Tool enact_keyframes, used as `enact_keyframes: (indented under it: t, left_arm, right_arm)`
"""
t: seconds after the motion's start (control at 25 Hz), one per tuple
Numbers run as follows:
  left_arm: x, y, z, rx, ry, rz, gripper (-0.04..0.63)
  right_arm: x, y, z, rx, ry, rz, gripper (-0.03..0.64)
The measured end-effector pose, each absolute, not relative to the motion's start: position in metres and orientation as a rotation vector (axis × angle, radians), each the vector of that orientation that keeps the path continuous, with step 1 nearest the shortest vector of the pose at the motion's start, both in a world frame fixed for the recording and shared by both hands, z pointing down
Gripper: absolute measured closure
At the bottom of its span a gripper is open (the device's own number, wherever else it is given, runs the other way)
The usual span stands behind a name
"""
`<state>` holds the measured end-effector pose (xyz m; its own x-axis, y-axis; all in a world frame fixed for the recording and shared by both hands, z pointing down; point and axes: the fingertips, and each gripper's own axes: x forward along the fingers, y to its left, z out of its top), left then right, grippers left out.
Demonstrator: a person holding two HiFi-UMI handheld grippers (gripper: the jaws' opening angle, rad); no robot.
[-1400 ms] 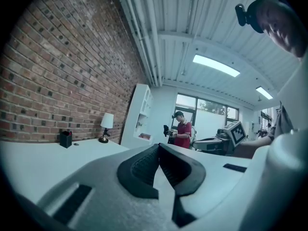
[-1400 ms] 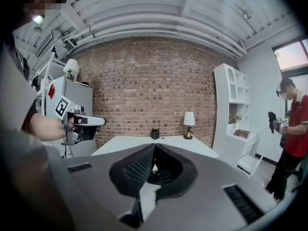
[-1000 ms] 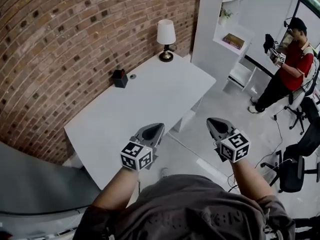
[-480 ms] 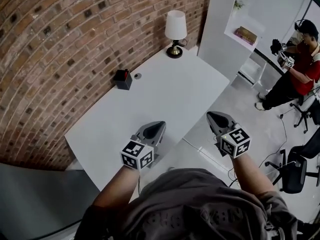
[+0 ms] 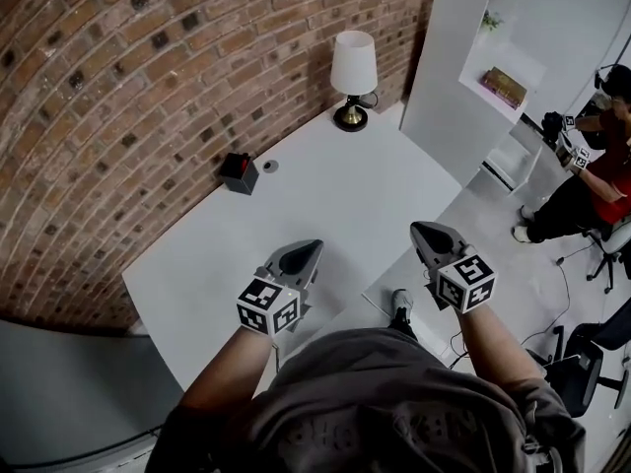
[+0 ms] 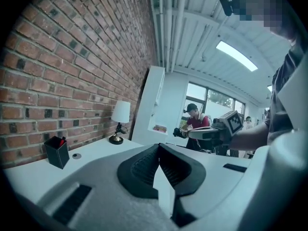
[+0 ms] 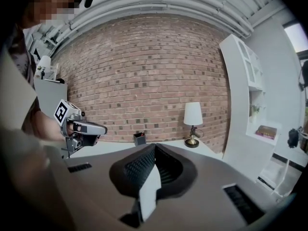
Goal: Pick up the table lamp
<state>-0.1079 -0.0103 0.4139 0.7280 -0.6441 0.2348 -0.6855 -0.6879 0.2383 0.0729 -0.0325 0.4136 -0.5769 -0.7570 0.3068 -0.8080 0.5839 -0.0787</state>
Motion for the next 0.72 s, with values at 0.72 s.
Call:
enact_keyframes:
  t: [0.72]
  left_arm:
    - [-0.02, -0.204, 0.447, 2.394, -1.459, 0.115, 0.591]
  right_arm:
    - [0.156, -0.257, 0.467, 0.858, -2.703, 0.255, 0.623]
